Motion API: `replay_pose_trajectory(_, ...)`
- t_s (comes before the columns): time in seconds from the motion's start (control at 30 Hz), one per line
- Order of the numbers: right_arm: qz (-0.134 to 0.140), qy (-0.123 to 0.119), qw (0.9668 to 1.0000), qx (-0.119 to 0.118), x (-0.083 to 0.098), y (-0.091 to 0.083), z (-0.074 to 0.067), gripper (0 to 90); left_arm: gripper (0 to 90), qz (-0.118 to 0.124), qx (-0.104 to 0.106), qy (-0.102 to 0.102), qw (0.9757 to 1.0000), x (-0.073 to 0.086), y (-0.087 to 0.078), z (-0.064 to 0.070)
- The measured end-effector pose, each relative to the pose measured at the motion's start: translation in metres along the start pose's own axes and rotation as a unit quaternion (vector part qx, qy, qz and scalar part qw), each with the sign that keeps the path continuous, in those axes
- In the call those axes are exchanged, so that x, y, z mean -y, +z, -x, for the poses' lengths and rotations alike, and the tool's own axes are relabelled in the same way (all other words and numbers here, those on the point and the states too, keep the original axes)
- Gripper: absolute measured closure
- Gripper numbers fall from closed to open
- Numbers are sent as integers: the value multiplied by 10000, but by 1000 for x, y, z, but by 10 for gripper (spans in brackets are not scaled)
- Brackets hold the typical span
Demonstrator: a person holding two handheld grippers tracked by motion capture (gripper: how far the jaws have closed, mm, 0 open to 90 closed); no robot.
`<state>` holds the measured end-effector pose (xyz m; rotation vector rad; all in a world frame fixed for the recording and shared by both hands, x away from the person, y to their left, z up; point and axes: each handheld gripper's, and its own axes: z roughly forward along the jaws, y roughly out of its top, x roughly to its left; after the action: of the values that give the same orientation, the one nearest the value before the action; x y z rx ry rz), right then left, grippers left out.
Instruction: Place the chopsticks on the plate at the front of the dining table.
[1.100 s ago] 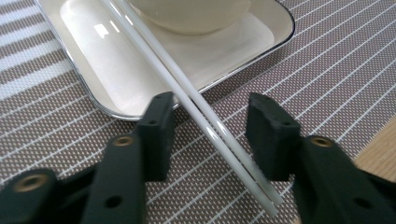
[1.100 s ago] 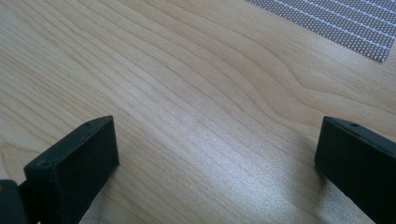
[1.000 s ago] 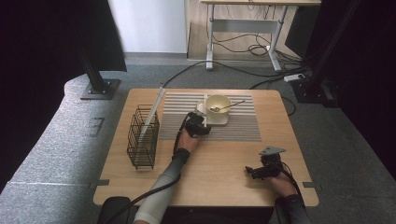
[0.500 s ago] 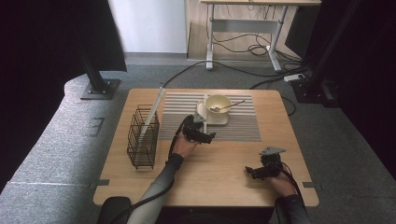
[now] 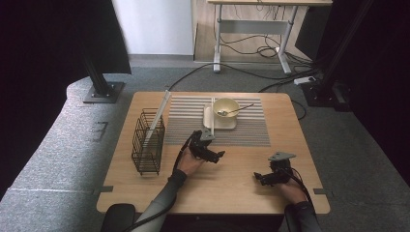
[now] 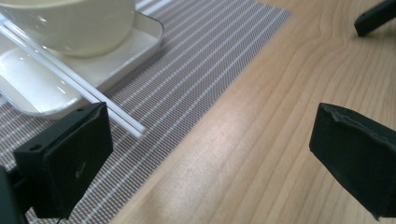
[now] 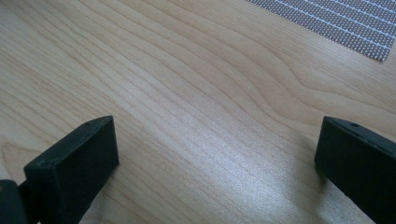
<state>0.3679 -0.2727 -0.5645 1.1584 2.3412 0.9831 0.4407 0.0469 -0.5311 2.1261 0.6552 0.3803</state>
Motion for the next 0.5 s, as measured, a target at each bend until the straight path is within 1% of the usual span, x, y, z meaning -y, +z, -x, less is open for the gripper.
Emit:
replay_pose_trajectory(0.1, 1, -1, 10000, 1, 0, 0, 0, 0, 0, -36, 16, 12, 10000, 3, 3, 3)
replay_pose_trajectory(0.33, 1, 0, 10000, 1, 0, 0, 0, 0, 0, -111, 101, -36, 9999, 6, 10, 6)
replay_pose_trajectory(0.4, 1, 1, 10000, 0, 0, 0, 0, 0, 0, -118, 106, -63, 9999, 8, 10, 5)
replay_pose_trajectory(0.5, 1, -1, 10000, 1, 0, 0, 0, 0, 0, -134, 147, -179, 9996, 10, 10, 2)
